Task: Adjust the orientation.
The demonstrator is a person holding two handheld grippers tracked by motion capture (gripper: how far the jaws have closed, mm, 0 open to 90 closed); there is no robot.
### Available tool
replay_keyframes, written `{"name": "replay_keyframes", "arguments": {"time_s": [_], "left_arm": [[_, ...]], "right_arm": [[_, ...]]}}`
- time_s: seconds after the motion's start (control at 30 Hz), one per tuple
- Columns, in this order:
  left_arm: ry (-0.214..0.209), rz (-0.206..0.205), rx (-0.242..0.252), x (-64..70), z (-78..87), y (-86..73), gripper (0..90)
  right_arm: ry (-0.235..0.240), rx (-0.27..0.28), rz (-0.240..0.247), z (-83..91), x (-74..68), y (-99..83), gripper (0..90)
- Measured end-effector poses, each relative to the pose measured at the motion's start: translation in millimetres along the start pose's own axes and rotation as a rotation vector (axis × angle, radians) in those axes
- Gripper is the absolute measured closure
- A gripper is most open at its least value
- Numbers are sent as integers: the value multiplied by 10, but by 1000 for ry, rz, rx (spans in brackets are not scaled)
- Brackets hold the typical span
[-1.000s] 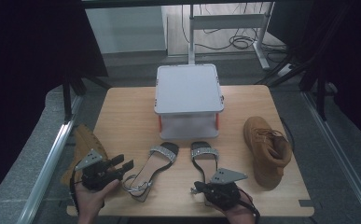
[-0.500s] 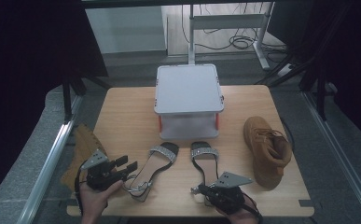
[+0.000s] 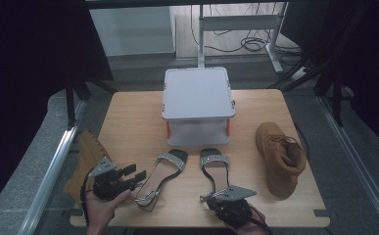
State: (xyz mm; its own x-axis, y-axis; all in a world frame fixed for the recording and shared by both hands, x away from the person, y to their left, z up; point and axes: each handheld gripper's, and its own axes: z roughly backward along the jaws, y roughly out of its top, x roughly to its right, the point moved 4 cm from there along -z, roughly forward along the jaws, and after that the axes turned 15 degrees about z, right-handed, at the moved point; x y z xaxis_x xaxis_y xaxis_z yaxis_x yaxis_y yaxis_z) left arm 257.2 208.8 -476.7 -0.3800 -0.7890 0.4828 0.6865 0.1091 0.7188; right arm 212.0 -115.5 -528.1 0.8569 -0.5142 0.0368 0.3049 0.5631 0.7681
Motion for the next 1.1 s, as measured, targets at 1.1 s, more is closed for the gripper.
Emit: {"name": "replay_keyframes", "arguments": {"time_s": [1.1], "left_arm": [[3, 2, -1, -21, 14, 0, 466]], "right_arm": [[-25, -12, -30, 115, 59, -96, 894]]}}
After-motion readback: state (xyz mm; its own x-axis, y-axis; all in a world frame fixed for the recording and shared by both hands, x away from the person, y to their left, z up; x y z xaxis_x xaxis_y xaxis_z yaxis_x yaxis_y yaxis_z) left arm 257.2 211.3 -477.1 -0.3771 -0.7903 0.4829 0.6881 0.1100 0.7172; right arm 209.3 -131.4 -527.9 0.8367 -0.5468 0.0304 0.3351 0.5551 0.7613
